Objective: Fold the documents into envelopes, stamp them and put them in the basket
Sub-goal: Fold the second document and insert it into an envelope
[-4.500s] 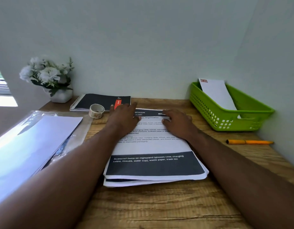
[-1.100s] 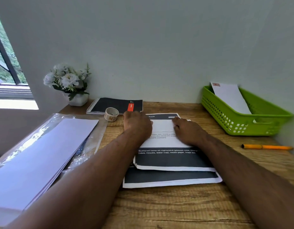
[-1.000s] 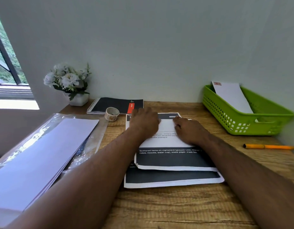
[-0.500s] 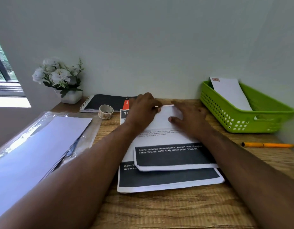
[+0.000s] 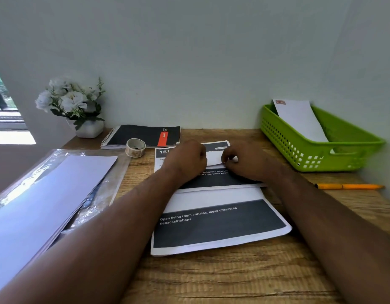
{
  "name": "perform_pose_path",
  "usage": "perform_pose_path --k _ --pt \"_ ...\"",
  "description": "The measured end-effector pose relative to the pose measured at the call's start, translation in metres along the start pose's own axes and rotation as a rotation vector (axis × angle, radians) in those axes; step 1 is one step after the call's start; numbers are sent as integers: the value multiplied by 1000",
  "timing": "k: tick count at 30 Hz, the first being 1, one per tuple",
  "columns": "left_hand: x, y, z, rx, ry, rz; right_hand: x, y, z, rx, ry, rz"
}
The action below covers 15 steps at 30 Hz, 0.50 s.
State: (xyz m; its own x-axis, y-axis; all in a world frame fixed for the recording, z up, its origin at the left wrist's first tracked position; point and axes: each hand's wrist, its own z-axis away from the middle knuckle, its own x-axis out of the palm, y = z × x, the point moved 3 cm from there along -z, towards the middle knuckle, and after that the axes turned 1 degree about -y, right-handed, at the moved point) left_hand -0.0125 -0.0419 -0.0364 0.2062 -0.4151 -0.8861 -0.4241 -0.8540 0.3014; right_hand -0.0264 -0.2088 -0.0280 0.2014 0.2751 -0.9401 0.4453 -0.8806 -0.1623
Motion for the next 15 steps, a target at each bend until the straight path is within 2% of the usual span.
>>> perform_pose_path --k 4,7,11,13,15 --pt "13 -9 -6 -47 -53 -20 6 1 -1 88 23 -136" --pt "21 -11 -6 -78 -79 -98 20 -4 -10 77 27 17" --pt "25 -9 -5 -25 -55 -139 31 -21 -18 63 -83 299" --pt "27 -8 -5 -9 -64 -112 32 -24 -16 99 -133 312" --pt "28 -7 -5 -14 -101 -92 33 -22 -14 146 -166 209"
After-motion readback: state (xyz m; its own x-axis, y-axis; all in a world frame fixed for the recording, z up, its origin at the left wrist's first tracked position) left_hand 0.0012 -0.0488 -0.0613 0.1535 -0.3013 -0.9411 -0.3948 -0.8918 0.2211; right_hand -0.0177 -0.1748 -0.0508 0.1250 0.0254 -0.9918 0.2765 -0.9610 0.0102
